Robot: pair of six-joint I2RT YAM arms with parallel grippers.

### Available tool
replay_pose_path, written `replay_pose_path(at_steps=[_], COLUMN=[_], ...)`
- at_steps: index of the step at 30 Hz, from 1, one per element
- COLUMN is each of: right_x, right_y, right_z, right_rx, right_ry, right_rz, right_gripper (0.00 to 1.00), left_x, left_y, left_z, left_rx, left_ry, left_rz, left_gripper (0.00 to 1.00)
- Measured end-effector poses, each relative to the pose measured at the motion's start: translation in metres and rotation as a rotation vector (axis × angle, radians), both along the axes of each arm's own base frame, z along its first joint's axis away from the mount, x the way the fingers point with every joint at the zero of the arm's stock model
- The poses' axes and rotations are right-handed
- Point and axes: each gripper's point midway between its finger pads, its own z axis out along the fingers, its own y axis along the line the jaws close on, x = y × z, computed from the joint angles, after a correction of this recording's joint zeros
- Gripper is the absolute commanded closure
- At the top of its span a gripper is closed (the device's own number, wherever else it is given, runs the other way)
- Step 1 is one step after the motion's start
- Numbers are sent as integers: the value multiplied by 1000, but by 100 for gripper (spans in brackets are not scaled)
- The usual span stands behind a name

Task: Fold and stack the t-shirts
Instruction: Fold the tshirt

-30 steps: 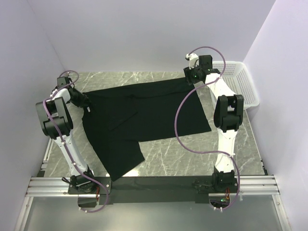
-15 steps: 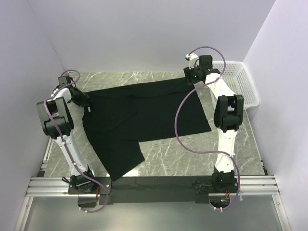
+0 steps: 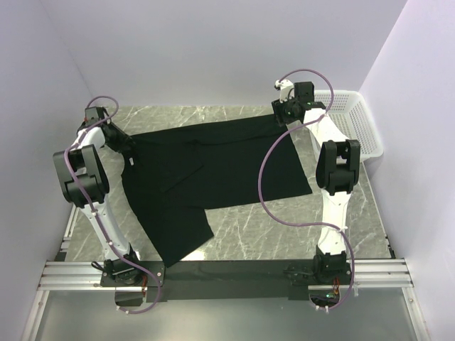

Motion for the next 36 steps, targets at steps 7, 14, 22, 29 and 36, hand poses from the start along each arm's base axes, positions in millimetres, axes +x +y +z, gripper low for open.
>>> replay_pose_path(at_steps=[7, 14, 22, 29, 36], right_x=[0, 0, 0, 0, 0], right_y=[0, 0, 0, -1, -1], right_z=[0, 0, 0, 0, 0], right_rx=[0, 0, 0, 0, 2], right_ry=[1, 0, 1, 0, 1], right_rz=[0, 0, 0, -2, -4], right_gripper=[45, 45, 45, 45, 45], left_x=[2, 0, -2, -10, -14], left_y=[-12, -12, -9, -4, -3], left_z=[-1, -12, -17, -26, -29], left_rx=[-9, -10, 4, 37, 45], left_ry=[-2, 25, 39, 85, 107], left_rz=[-24, -24, -17, -12, -23], left_gripper=[64, 64, 63, 63, 63])
